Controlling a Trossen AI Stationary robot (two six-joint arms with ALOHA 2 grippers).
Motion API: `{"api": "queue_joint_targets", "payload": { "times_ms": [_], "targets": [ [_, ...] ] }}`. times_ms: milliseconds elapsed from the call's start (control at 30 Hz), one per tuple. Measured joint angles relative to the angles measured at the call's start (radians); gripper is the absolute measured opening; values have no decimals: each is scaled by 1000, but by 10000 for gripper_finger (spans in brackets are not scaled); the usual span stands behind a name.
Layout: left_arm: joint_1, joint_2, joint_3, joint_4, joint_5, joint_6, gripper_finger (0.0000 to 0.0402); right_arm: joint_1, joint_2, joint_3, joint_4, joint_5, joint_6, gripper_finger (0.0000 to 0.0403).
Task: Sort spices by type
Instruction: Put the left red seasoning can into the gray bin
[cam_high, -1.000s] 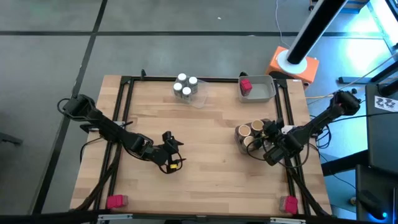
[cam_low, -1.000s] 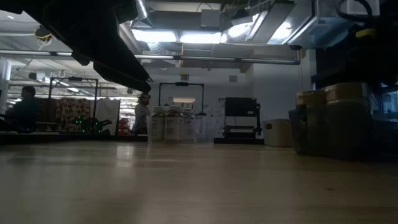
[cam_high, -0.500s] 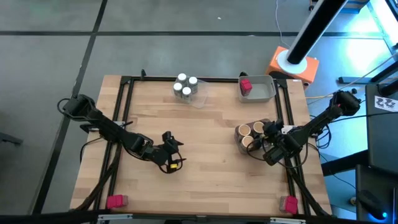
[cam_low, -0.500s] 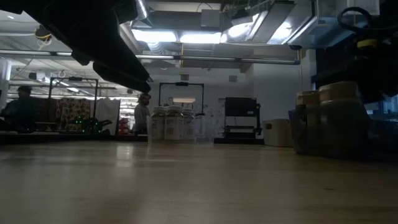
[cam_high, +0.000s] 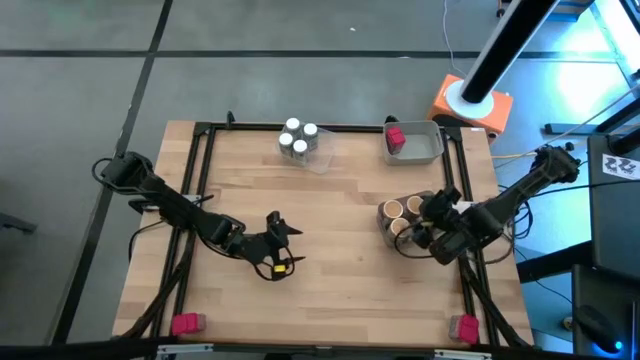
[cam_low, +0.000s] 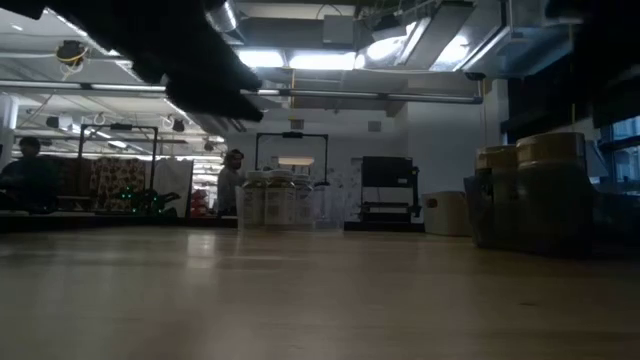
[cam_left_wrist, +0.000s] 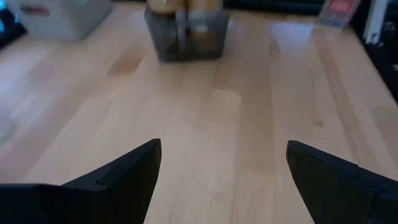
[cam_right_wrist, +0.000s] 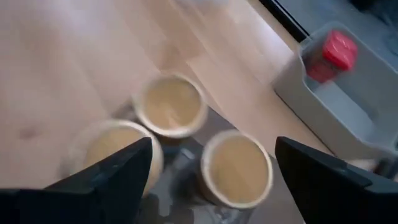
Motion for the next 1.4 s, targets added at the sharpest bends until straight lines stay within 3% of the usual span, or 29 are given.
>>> {"api": "queue_joint_targets", "payload": {
  "times_ms": [133,300,533,667,1000,1100,1400],
  "targets": [
    [0,0,5,60,0,81,328,0,0,61,109,58,-155,340],
    [0,0,83,-2,64,179,328,0,0,24,374,154,-396,340],
    [-42,3,313,-231,69,306,328,0,1,-106,754,192,-639,340],
    [-74,36,449,-433,66,270,328,0,1,-170,900,192,-711,340],
    [-211,226,754,-974,66,-137,301,0,1,-199,1012,155,-790,340],
    [-253,251,798,-1104,139,-322,289,0,1,-199,1012,113,-809,340],
    [-399,252,803,-1312,428,-872,287,-30,1,-199,1024,140,-843,340]
  ]
}}
